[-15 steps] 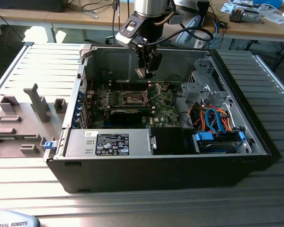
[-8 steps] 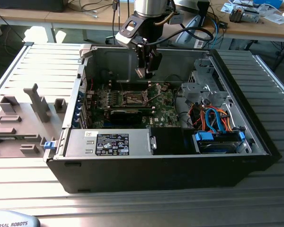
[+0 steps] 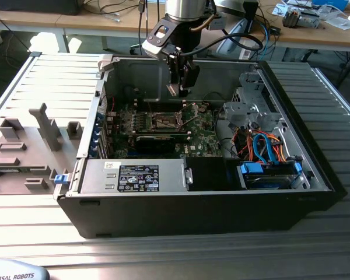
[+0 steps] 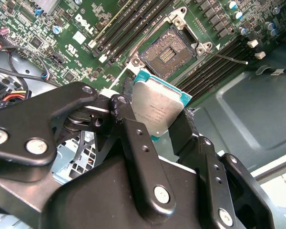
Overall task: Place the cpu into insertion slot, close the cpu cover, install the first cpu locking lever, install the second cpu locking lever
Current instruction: 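Place the cpu into insertion slot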
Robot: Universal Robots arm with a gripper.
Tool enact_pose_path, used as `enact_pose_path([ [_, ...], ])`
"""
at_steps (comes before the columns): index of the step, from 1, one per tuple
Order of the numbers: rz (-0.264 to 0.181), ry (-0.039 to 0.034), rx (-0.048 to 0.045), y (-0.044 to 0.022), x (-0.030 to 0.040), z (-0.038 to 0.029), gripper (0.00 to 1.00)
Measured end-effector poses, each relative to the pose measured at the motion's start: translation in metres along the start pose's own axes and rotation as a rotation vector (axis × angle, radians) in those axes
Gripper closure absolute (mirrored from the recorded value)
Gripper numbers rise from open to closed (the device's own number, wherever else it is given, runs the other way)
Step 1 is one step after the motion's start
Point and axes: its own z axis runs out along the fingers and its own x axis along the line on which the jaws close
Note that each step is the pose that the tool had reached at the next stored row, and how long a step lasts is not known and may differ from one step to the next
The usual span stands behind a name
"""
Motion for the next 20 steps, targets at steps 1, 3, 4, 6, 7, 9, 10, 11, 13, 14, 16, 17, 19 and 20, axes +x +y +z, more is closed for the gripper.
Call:
enact_pose_path([
  [1,0.0,0.0,0.0,0.0,0.0,0.0,0.46],
  [3,0.001,-0.0001,0.0001,0.0,0.0,0.0,0.46],
  [4,0.001,-0.0004,0.0002,0.0,0.0,0.0,0.46],
  [6,0.004,-0.0004,0.0001,0.0,0.0,0.0,0.46],
  [7,0.005,-0.0005,0.0002,0.0,0.0,0.0,0.46],
  [9,0.006,-0.0005,0.0001,0.0,0.0,0.0,0.46],
  [10,0.006,-0.0005,0.0001,0.0,0.0,0.0,0.46],
  [11,0.007,-0.0005,0.0002,0.0,0.0,0.0,0.46],
  [13,0.007,-0.0005,0.0002,0.0,0.0,0.0,0.46],
  [14,0.008,-0.0006,0.0002,0.0,0.0,0.0,0.46],
  [16,0.009,-0.0006,0.0002,0.0,0.0,0.0,0.46],
  [17,0.01,-0.0005,0.0002,0.0,0.0,0.0,0.46],
  [19,0.011,-0.0006,0.0002,0.0,0.0,0.0,0.46],
  [20,0.011,-0.0006,0.0002,0.0,0.0,0.0,0.46],
])
